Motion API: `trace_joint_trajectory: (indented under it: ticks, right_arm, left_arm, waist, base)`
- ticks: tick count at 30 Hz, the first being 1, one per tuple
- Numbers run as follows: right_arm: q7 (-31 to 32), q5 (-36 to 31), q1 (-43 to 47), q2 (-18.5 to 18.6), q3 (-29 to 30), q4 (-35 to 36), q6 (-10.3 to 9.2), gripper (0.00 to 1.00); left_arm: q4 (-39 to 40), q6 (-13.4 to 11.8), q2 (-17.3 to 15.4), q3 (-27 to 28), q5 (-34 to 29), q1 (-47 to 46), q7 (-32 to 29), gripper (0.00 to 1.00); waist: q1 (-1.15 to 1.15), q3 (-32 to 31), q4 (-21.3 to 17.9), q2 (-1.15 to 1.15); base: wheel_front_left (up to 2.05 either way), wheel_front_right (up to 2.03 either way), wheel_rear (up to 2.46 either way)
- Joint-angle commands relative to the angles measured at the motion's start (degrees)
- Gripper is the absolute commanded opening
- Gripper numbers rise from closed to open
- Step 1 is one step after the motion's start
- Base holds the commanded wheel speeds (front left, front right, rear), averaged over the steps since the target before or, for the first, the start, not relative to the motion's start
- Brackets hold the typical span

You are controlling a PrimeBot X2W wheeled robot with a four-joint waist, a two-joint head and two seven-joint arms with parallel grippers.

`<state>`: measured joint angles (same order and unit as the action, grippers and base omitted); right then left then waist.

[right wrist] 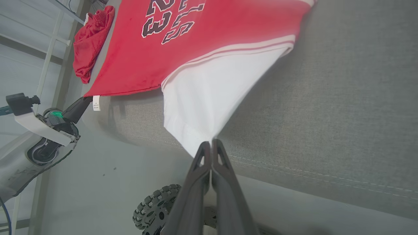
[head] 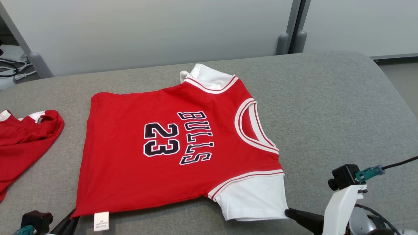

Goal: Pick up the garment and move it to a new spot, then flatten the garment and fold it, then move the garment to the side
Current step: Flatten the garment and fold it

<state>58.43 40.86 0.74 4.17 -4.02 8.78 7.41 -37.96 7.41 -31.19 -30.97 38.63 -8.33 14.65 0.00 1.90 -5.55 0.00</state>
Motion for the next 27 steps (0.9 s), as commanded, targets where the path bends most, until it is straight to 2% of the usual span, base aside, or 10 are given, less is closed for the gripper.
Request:
trace_joint_trajectory:
  ticks: [1, 11, 19, 27]
  right_arm:
    - [0.76, 0.51, -0.68, 0.50, -0.52, 2.64, 0.08, 0.00]
    - [0.09, -0.96, 1.79, 0.01, 0.77, 3.24, 0.08, 0.00]
    - [-3.59, -2.76, 2.34, -0.29, -0.56, 1.20, 0.08, 0.00]
    - [-6.96, -3.25, 1.14, -0.48, -2.84, -0.81, 0.08, 0.00]
  left_arm:
    - [-0.34, -0.62, -2.15, 2.55, -0.70, -1.00, 0.35, 0.00]
    - [-4.38, -3.92, 0.24, 2.69, -0.52, 0.39, 0.09, 0.00]
    - [-4.39, -5.44, 0.61, 2.71, -1.13, 0.20, 0.19, 0.00]
    - [-1.38, -5.72, 0.68, 3.43, -1.86, -0.44, 0.30, 0.00]
  waist:
    - [0.00, -0.20, 0.05, 0.00]
    - [0.00, 0.30, 0.72, 0.00]
    - [0.00, 1.62, 1.43, 0.00]
    - [0.00, 2.25, 1.82, 0.00]
  base:
    - [0.00, 0.00, 0.00]
    - [0.00, 0.00, 0.00]
    - [0.00, 0.00, 0.00]
    - [0.00, 0.00, 0.00]
